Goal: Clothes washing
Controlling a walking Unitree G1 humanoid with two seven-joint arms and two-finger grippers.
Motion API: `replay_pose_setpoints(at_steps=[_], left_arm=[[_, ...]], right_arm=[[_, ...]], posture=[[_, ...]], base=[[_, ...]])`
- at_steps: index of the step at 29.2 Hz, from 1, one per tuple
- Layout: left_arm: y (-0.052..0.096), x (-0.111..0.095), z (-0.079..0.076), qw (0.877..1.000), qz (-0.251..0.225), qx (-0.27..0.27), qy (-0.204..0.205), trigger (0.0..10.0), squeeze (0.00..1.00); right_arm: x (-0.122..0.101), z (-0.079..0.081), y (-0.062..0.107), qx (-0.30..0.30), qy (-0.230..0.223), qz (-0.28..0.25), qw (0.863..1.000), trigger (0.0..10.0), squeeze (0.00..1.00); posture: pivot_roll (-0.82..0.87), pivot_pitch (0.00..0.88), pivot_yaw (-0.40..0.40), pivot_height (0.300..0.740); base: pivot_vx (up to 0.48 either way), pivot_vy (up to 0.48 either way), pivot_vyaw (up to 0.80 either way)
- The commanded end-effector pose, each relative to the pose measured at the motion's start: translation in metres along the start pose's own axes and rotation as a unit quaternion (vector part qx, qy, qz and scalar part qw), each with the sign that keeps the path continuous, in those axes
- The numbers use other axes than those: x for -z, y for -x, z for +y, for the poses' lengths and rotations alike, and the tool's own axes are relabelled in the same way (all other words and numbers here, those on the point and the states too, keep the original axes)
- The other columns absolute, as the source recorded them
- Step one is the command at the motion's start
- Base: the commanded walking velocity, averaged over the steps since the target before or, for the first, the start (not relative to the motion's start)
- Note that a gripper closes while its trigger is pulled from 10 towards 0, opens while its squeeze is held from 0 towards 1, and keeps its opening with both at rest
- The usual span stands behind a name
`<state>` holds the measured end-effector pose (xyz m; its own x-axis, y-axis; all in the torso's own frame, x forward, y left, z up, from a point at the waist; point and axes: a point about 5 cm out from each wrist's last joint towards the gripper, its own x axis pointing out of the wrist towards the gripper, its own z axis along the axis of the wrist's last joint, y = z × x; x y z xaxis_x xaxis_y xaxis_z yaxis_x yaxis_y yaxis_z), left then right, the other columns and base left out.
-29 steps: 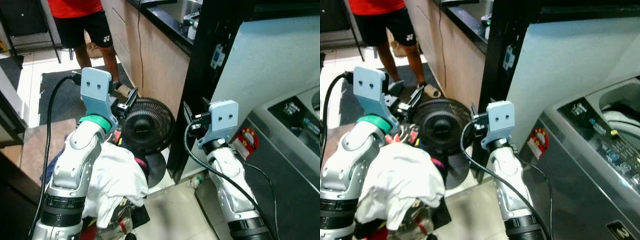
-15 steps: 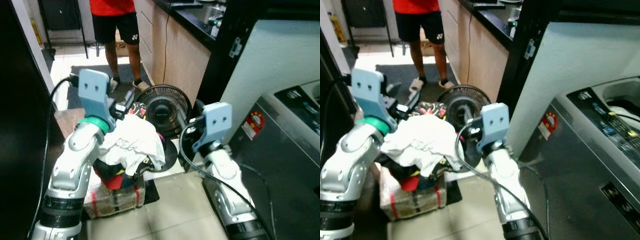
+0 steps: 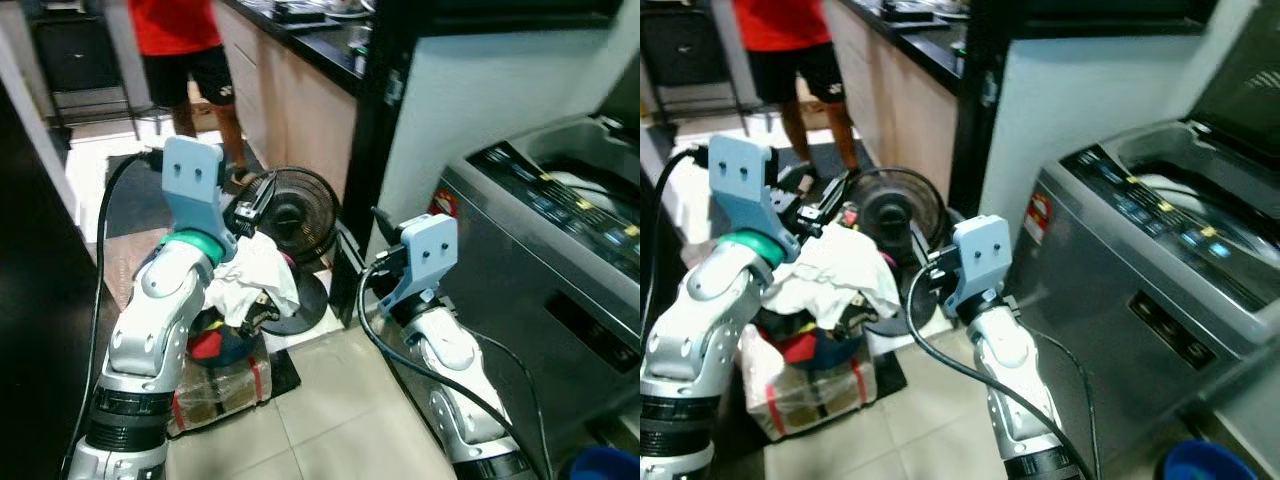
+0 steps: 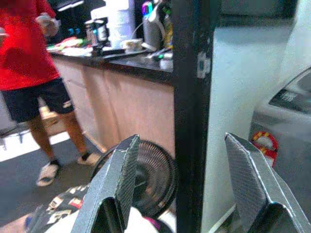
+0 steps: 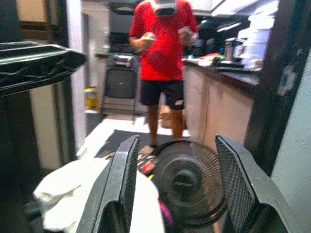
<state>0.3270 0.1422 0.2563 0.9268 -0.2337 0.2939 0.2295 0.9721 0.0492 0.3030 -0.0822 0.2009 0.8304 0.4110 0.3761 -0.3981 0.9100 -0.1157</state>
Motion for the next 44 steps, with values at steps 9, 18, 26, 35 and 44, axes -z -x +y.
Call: replay_pose_setpoints(at_steps=[9,18,26,35,44], left_arm=[[0.0003,0.0024,0.0038,1.0,0.003,-0.011,-0.012,10.0,0.0],[0.0,0.0031,0.0041,1.0,0.005,-0.011,-0.013,10.0,0.0],[-0.0004,0.0044,0.0042,1.0,0.007,-0.013,-0.014,10.0,0.0],[-0.0003,0.0051,0.0046,1.0,0.009,-0.015,-0.014,10.0,0.0],[-0.0004,0.006,0.0049,1.0,0.01,-0.016,-0.014,10.0,0.0]], right_arm=[[0.0011,-0.0006,0.0011,0.0,-0.001,0.006,1.0,10.0,0.0],[0.0031,-0.0024,0.0014,0.006,0.01,0.012,1.0,10.0,0.0],[0.0055,-0.0049,0.0015,0.014,0.019,0.02,1.0,10.0,0.0],[0.0052,-0.0061,0.0013,0.017,0.016,0.02,1.0,10.0,0.0],[0.0051,-0.0074,0.0008,0.023,0.014,0.021,0.999,10.0,0.0]], posture=[[0.14,0.001,0.028,0.74],[0.14,0.002,0.029,0.74],[0.14,0.001,0.028,0.74],[0.14,0.002,0.027,0.74],[0.13,0.003,0.027,0.74]], base=[[0.4,0.0,0.0],[0.363,0.0,0.27],[0.338,0.0,0.74],[0.321,0.0,0.76],[0.31,0.0,0.26]])
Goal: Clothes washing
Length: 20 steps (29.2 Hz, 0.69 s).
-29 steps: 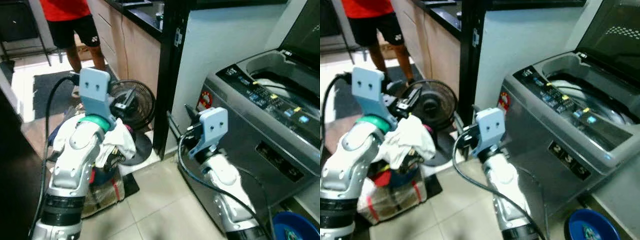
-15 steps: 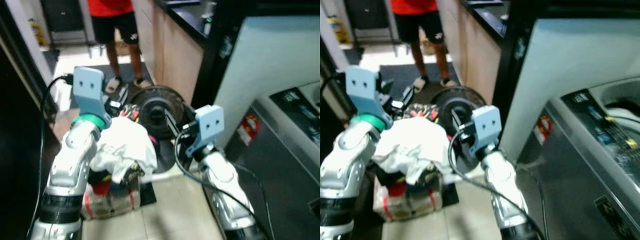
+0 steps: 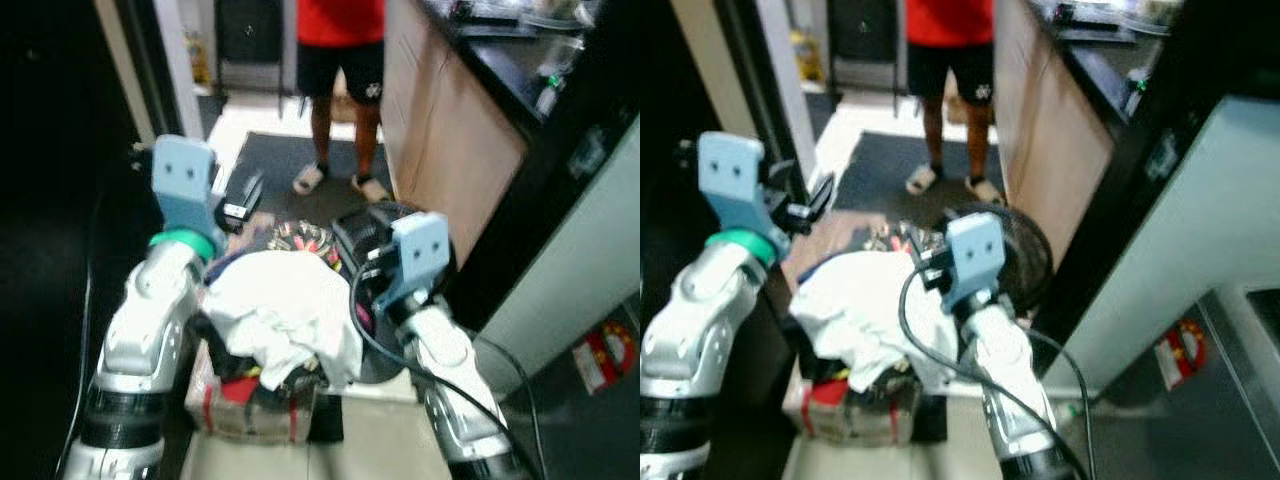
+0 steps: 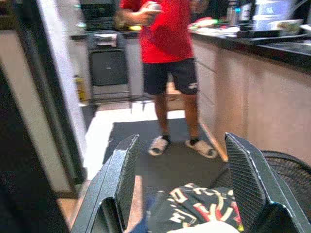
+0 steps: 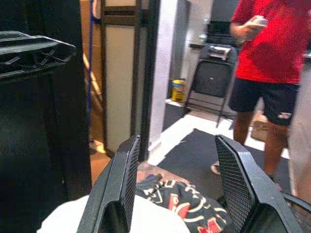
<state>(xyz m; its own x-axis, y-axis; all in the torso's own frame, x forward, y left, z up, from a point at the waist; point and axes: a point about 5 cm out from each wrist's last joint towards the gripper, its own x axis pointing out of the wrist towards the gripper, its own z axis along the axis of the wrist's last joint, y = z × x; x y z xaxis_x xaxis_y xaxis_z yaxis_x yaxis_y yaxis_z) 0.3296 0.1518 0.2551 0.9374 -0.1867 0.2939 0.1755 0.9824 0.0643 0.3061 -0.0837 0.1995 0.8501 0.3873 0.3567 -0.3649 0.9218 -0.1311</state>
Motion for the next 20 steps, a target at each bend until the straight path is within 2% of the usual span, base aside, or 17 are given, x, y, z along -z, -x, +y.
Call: replay_pose_setpoints(at_steps=[1,16,20], left_arm=[[-0.0006,0.0043,-0.0052,1.0,0.009,0.008,0.001,10.0,0.0],[-0.0007,0.0068,-0.006,1.0,0.012,0.008,0.004,10.0,0.0],[-0.0005,0.0084,-0.0064,1.0,0.019,0.006,0.002,10.0,0.0]], right_arm=[[0.0027,-0.0051,0.0018,0.011,0.0,0.008,1.0,10.0,0.0],[0.0032,-0.0069,0.0007,0.013,0.005,0.008,1.0,10.0,0.0],[0.0035,-0.0071,0.0004,0.013,0.007,0.009,1.0,10.0,0.0]], posture=[[0.13,0.002,0.027,0.74],[0.13,0.0,0.021,0.74],[0.13,0.0,0.02,0.74]], base=[[0.311,0.0,0.0],[0.295,0.0,0.0],[0.0,0.0,0.0]])
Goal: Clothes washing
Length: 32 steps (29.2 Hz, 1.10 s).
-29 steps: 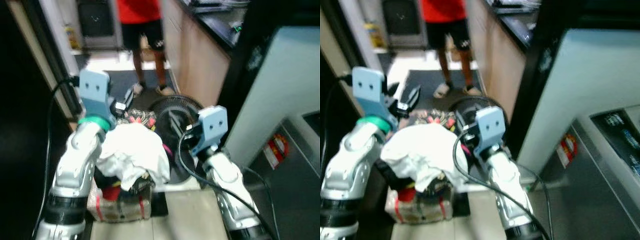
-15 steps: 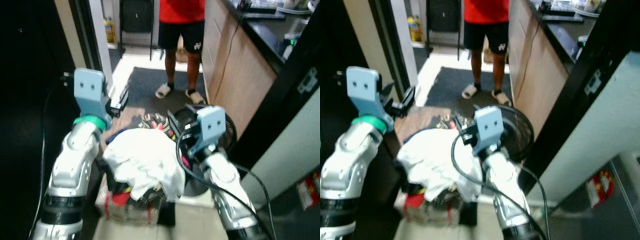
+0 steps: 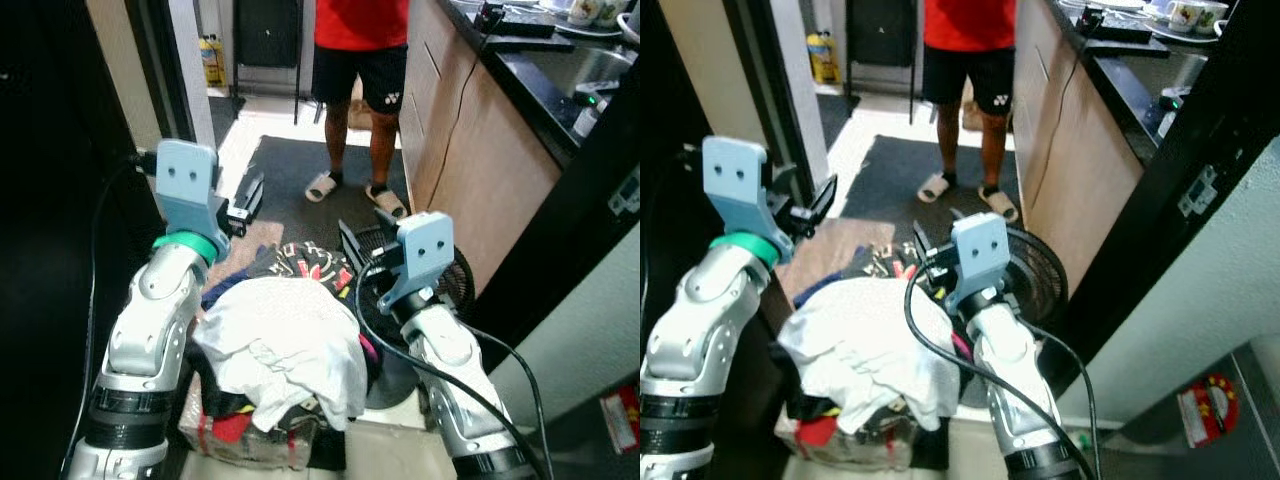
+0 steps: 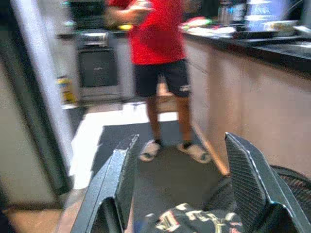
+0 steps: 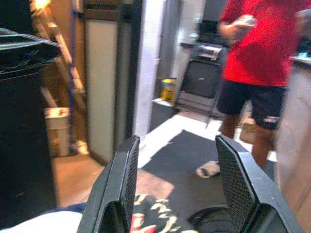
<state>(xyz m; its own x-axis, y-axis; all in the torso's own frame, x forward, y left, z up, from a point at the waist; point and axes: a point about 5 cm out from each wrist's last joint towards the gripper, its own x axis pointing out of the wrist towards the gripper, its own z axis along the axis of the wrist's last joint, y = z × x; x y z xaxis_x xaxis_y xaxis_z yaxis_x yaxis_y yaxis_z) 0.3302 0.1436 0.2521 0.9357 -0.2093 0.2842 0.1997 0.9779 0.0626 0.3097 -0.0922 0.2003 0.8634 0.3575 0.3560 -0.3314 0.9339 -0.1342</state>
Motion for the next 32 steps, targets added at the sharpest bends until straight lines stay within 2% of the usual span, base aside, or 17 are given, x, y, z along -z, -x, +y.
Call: replay_pose_setpoints(at_steps=[1,8,15,17,18,19,21,22,23,24,26,28,29,32], left_arm=[[0.001,0.006,0.001,1.0,0.016,-0.004,-0.003,10.0,0.0],[0.002,0.011,-0.001,1.0,0.025,0.001,-0.008,10.0,0.0],[0.011,0.034,-0.003,0.998,0.062,0.006,-0.018,10.0,0.0],[0.017,0.048,-0.007,0.996,0.08,0.014,-0.018,10.0,0.0],[0.023,0.061,-0.013,0.994,0.102,0.031,-0.021,10.0,0.0],[0.023,0.061,-0.013,0.994,0.102,0.031,-0.021,10.0,0.0],[0.035,0.082,-0.023,0.988,0.141,0.063,-0.024,10.0,0.0],[0.035,0.082,-0.023,0.988,0.141,0.063,-0.024,10.0,0.0],[0.049,0.105,-0.034,0.979,0.183,0.085,-0.025,10.0,0.0],[0.055,0.114,-0.037,0.976,0.198,0.089,-0.026,10.0,0.0],[0.057,0.118,-0.039,0.974,0.206,0.09,-0.026,10.0,0.0],[0.069,0.14,-0.043,0.965,0.246,0.086,-0.025,10.0,0.0],[0.069,0.14,-0.043,0.965,0.246,0.086,-0.025,10.0,0.0],[0.083,0.161,-0.046,0.956,0.282,0.082,-0.028,10.0,0.0]], right_arm=[[0.003,0.002,0.001,-0.004,-0.001,0.006,1.0,10.0,0.0],[0.004,0.002,0.001,-0.006,0.002,0.006,1.0,10.0,0.0],[0.012,-0.001,0.003,0.0,0.01,0.017,1.0,10.0,0.0],[0.024,-0.005,0.008,0.017,0.008,0.034,0.999,10.0,0.0],[0.035,-0.009,0.012,0.034,0.015,0.056,0.998,10.0,0.0],[0.035,-0.009,0.012,0.034,0.015,0.056,0.998,10.0,0.0],[0.053,-0.016,0.02,0.059,0.023,0.093,0.994,10.0,0.0],[0.053,-0.016,0.02,0.059,0.023,0.093,0.994,10.0,0.0],[0.069,-0.021,0.03,0.07,0.025,0.131,0.989,10.0,0.0],[0.074,-0.023,0.033,0.071,0.026,0.144,0.987,10.0,0.0],[0.076,-0.024,0.035,0.071,0.027,0.15,0.986,10.0,0.0],[0.086,-0.025,0.041,0.073,0.02,0.169,0.983,10.0,0.0],[0.086,-0.025,0.041,0.073,0.02,0.169,0.983,10.0,0.0],[0.096,-0.023,0.048,0.07,0.017,0.19,0.979,10.0,0.0]], posture=[[0.13,0.0,0.02,0.74],[0.13,0.0,0.019,0.74],[0.14,0.0,0.023,0.74],[0.14,0.0,0.022,0.74],[0.14,0.0,0.022,0.74],[0.14,0.0,0.022,0.74],[0.14,0.0,0.022,0.74],[0.14,0.0,0.022,0.74],[0.14,0.0,0.022,0.74],[0.14,0.0,0.023,0.74],[0.14,0.0,0.023,0.74],[0.14,0.0,0.022,0.74],[0.14,0.0,0.022,0.74],[0.13,0.013,0.02,0.74]], base=[[0.0,0.0,0.0],[0.0,0.0,0.0],[0.0,0.0,0.0],[0.0,0.0,0.0],[0.0,0.0,0.0],[0.0,0.0,0.0],[0.0,0.0,0.0],[0.0,0.0,0.0],[0.0,0.0,0.0],[0.0,0.0,0.0],[0.0,0.0,0.0],[0.0,0.0,0.0],[0.0,0.0,0.0],[0.0,0.0,0.0]])
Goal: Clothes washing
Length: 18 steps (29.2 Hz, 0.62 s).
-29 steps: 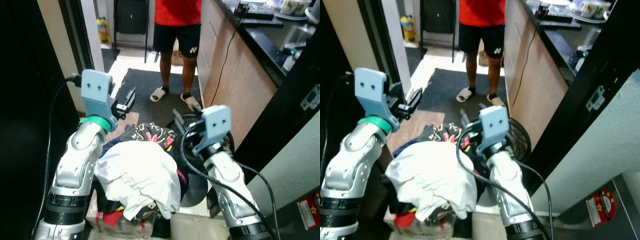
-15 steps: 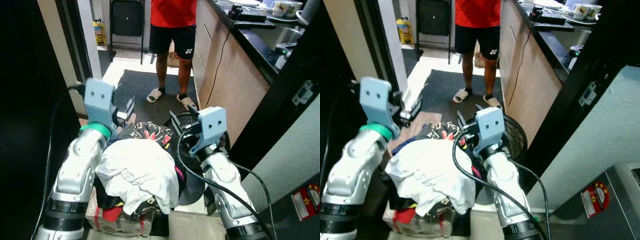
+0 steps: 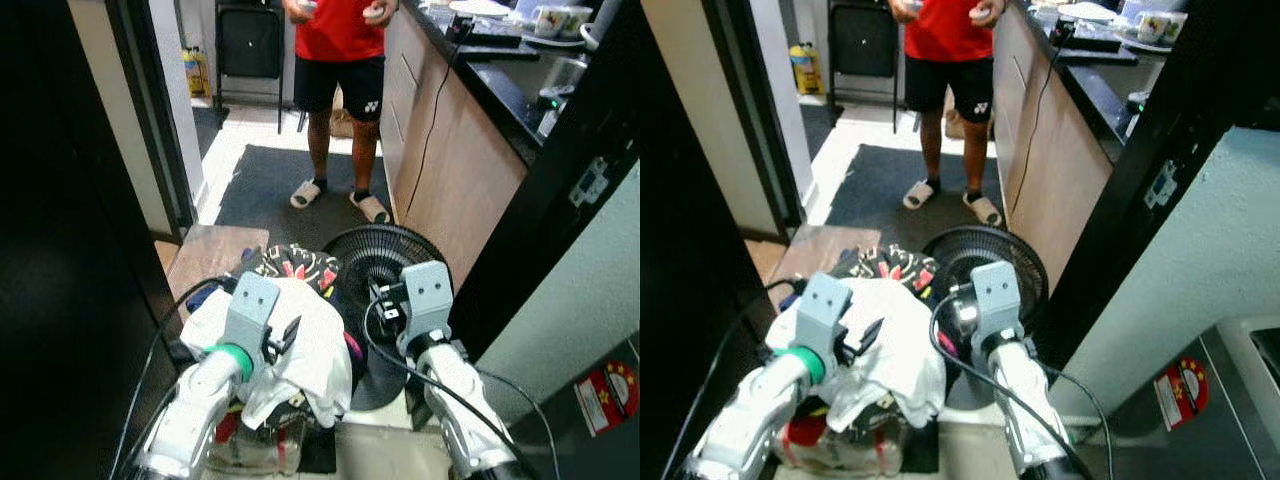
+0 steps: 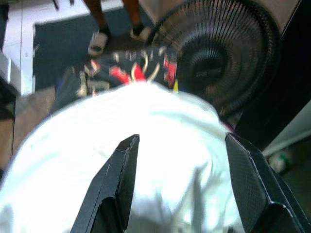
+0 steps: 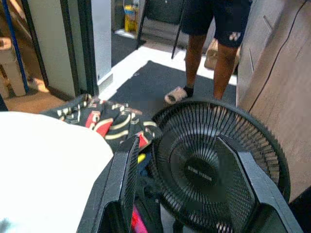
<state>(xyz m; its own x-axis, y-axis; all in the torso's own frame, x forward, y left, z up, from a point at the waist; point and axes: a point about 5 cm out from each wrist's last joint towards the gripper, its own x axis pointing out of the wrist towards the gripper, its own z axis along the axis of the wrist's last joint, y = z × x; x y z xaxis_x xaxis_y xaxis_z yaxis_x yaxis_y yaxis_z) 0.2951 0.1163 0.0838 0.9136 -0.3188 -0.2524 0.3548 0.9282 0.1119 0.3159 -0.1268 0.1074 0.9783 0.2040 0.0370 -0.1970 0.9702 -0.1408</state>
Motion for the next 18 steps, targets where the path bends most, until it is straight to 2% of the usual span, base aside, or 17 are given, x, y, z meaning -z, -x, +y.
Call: replay_pose_setpoints(at_steps=[1,5,6,9,10,13,18], left_arm=[[0.002,0.018,-0.004,1.0,0.03,-0.004,-0.003,10.0,0.0],[0.0,0.017,-0.002,1.0,0.029,-0.013,-0.003,10.0,0.0],[-0.005,0.007,0.004,1.0,0.013,-0.026,-0.012,10.0,0.0],[-0.007,0.004,0.007,0.999,0.007,-0.033,-0.018,10.0,0.0],[-0.008,0.002,0.01,0.999,0.005,-0.04,-0.024,10.0,0.0],[-0.013,-0.006,0.019,0.998,-0.003,-0.056,-0.037,10.0,0.0],[-0.017,-0.028,0.033,0.996,-0.033,-0.076,-0.029,10.0,0.0]], right_arm=[[0.015,-0.001,0.006,0.001,0.005,0.023,1.0,10.0,0.0],[0.02,0.0,0.006,-0.002,0.013,0.028,1.0,10.0,0.0],[0.019,0.001,0.003,-0.008,0.021,0.024,0.999,10.0,0.0],[0.018,0.001,0.001,-0.011,0.025,0.022,0.999,10.0,0.0],[0.016,0.001,-0.001,-0.012,0.028,0.02,0.999,10.0,0.0],[0.012,0.004,-0.008,-0.019,0.035,0.014,0.999,10.0,0.0],[0.008,0.009,-0.015,-0.033,0.041,0.008,0.999,10.0,0.0]], posture=[[0.13,0.018,0.019,0.74],[0.14,0.043,0.018,0.74],[0.14,0.059,0.019,0.74],[0.14,0.059,0.019,0.74],[0.15,0.098,0.023,0.74],[0.15,0.135,0.027,0.74],[0.16,0.151,0.027,0.74]], base=[[0.0,0.0,0.0],[0.0,0.0,0.0],[0.0,0.0,0.0],[0.0,0.0,0.0],[0.0,0.0,0.0],[0.0,0.0,0.0],[0.0,0.0,0.0]])
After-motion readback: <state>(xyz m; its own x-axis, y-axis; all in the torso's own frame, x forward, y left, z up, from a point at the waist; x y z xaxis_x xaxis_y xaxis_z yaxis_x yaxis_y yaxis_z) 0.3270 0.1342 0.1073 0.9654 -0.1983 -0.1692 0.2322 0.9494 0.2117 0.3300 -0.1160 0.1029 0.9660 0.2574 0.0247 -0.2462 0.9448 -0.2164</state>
